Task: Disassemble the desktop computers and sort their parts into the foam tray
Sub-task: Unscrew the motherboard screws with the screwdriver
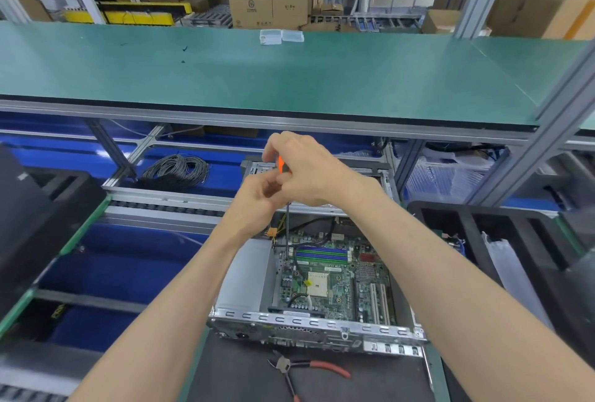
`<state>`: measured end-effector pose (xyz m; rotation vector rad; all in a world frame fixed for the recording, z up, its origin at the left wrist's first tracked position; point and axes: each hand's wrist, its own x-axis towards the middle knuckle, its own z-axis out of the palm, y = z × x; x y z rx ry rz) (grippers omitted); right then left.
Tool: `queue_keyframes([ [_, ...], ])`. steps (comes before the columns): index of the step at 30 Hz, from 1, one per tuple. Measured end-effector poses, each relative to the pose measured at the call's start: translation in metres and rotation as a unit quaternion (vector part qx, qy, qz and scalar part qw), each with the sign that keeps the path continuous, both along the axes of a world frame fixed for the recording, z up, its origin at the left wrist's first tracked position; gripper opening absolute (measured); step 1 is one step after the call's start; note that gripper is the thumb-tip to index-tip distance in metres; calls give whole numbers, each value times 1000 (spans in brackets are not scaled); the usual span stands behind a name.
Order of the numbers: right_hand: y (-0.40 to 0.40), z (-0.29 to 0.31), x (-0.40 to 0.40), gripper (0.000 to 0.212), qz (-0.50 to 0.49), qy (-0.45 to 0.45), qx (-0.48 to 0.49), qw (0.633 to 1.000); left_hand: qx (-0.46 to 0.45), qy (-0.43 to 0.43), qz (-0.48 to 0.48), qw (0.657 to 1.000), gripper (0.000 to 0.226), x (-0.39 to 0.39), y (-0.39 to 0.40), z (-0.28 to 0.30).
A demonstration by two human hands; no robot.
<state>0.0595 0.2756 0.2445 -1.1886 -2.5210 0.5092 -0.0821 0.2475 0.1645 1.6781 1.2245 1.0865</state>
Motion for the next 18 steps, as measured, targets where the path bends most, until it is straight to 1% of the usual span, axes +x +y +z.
queue_keyframes([
  [2, -1, 3, 4, 33, 20, 8, -4, 1000, 9, -7, 12, 1000, 15, 0, 0, 3],
  [3, -2, 3, 3, 29, 15, 2, 11, 1000, 19, -10, 32, 999, 16, 1, -1, 4],
  [5, -5, -1, -2, 20, -35, -37, 82, 995, 25, -11, 91, 995, 14, 4, 0, 4],
  [7, -6, -8, -9, 23, -90, -80, 148, 982, 24, -12, 128, 991, 15, 7, 0, 3],
  [8, -4, -12, -11, 21, -99, -84, 156, 979, 29, -11, 128, 991, 15, 9, 0, 1],
  [10, 1, -15, -11, 18, -83, -70, 124, 986, 31, -6, 110, 993, 11, 8, 0, -1],
  [11, 3, -15, -10, 20, -64, -60, 100, 991, 26, -4, 90, 996, 14, 6, 0, 0],
  [13, 5, -11, -7, 30, -27, -38, 53, 997, 13, -10, 36, 999, 20, 0, 2, 0],
  [15, 6, -4, -2, 34, 0, -17, 24, 1000, 6, -13, 7, 1000, 19, -4, 2, 0],
  [18, 4, 0, 1, 26, 4, -12, 29, 1000, 14, -8, 19, 1000, 17, -2, 1, 3],
])
